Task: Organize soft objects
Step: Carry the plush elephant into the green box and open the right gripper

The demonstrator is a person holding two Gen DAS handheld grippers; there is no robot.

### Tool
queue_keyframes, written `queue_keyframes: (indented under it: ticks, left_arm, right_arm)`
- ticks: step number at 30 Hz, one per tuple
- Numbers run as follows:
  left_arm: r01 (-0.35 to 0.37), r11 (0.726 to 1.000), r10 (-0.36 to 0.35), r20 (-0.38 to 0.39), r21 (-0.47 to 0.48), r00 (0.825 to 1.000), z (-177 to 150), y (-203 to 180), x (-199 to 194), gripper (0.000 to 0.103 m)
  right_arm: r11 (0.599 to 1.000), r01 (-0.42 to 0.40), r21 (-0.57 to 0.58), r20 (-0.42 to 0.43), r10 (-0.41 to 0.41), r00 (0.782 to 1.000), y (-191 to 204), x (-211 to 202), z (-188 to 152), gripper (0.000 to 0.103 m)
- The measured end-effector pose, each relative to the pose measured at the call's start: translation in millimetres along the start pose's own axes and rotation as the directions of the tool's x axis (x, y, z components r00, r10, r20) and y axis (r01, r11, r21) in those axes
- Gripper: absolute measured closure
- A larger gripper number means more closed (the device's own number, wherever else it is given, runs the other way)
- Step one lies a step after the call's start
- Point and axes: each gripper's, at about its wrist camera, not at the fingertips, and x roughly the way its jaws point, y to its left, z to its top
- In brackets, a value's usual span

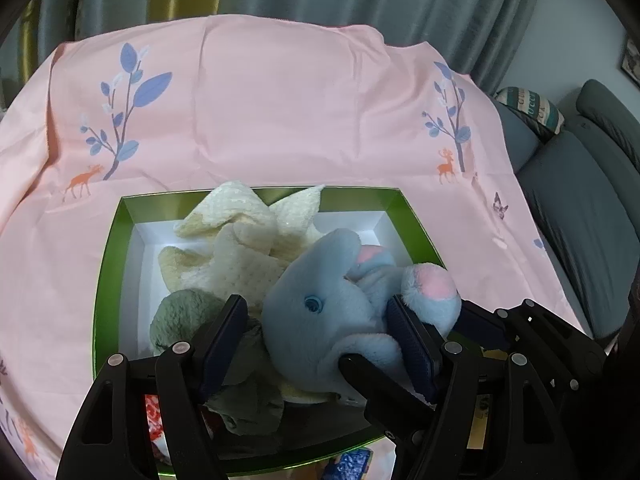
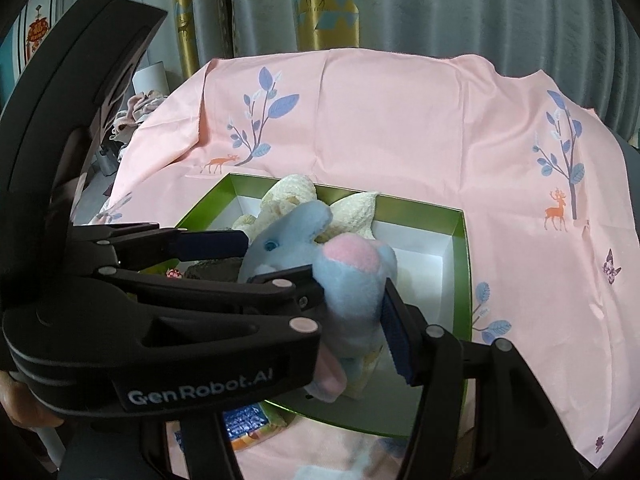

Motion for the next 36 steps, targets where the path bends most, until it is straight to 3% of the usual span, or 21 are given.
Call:
queue_keyframes:
  ticks: [19,22,24,28,36]
  left_arm:
    - [-0.027,1.000,0.027,-0.003,-0.011,1.000,0.2,7.6,1.9,0.030]
    - [-0.033,0.999,0.033,-0.006,-0.017,0.999,0.1,8.0,2.3,0.029]
    - [-0.043,0.999,0.043,-0.011,-0.020,0.999,-0.3,7.9,2.5,0.019]
    - [-0.074,0.997,0.073,-0.024,-0.019,0.997,-2.1,10.6,2.7,0.007]
    - [-0.118,0.993,0.118,-0.028,-0.014,0.993,-8.6,11.8,-9.6,0.007]
  right_arm:
    - [1.000,-0.003,-0.020,-0.009,0.003,1.000,4.0,8.6,1.4,0.043]
    - [1.000,-0.008,-0.012,-0.015,0.008,1.000,3.9,10.7,2.2,0.037]
    - [1.000,-0.010,0.003,-0.031,0.011,0.999,2.7,13.2,1.9,0.028]
    - [1.000,-0.005,0.009,-0.043,0.005,0.999,2.8,12.2,-0.4,0.023]
    - [0.999,0.031,0.007,-0.058,-0.031,0.998,-0.6,-3.7,-7.6,0.017]
